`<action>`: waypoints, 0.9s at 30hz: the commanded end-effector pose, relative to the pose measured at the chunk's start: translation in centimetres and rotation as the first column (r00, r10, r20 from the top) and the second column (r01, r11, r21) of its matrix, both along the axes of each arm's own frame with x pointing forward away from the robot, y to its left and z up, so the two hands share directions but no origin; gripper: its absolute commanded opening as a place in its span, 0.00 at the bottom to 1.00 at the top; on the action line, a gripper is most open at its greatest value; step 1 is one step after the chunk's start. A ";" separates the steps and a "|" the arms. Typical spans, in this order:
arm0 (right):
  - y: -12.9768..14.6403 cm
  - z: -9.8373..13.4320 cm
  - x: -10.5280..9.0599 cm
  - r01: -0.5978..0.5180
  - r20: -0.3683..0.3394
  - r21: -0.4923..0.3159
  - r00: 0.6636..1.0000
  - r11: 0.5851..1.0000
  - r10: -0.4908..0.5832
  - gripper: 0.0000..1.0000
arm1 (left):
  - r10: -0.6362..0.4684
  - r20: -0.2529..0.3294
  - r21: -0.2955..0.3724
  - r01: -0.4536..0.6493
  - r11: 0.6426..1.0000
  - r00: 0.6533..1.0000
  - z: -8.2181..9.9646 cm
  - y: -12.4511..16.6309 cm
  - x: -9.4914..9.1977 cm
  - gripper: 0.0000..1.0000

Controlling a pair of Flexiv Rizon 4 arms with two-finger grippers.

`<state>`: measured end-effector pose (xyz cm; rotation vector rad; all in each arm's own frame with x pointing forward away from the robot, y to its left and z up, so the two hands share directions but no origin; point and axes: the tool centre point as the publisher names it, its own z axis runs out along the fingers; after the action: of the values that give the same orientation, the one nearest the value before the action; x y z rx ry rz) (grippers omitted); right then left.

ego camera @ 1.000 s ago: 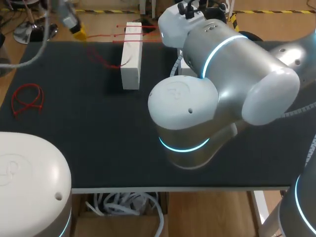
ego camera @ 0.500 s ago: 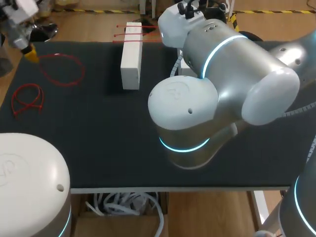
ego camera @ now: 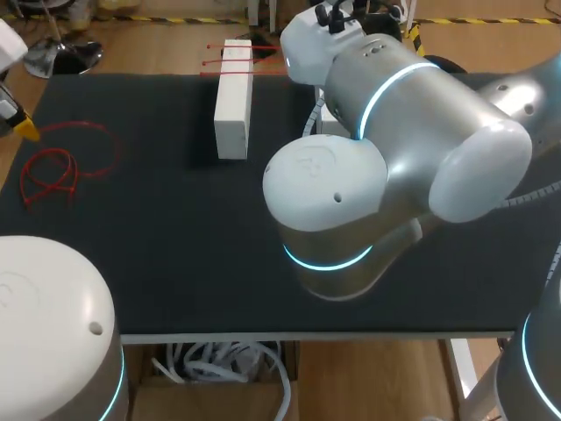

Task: Grab the tape and strap the tape.

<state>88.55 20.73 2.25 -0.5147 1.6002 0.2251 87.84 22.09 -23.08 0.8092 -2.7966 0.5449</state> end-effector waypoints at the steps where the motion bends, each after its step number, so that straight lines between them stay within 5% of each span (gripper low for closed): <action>1: -0.2 0.3 0.0 -0.004 -0.005 -0.005 1.000 1.000 0.004 1.00 | -0.015 -0.027 -0.004 0.015 1.000 1.000 -0.3 0.2 0.7 0.00; 5: -0.2 0.3 0.0 -0.004 -0.005 -0.005 1.000 1.000 0.004 1.00 | -0.028 -0.054 -0.003 0.028 1.000 0.998 -0.5 0.0 0.8 0.48; 6: -0.2 0.3 0.0 -0.004 -0.005 -0.005 1.000 1.000 0.004 1.00 | -0.028 -0.054 -0.003 0.028 1.000 0.998 -0.5 0.0 0.8 0.83; 7: -0.2 0.3 0.0 -0.004 -0.005 -0.005 1.000 1.000 0.004 1.00 | -0.028 -0.054 -0.003 0.028 1.000 0.998 -0.5 0.0 0.8 1.00; 27: -0.2 0.3 0.0 -0.004 -0.005 -0.005 1.000 1.000 0.004 1.00 | -0.028 -0.054 -0.003 0.028 1.000 0.998 -0.5 0.0 0.8 1.00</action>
<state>88.54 20.74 2.24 -0.5146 1.6001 0.2248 88.59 22.04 -23.55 0.7726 -2.7549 0.5166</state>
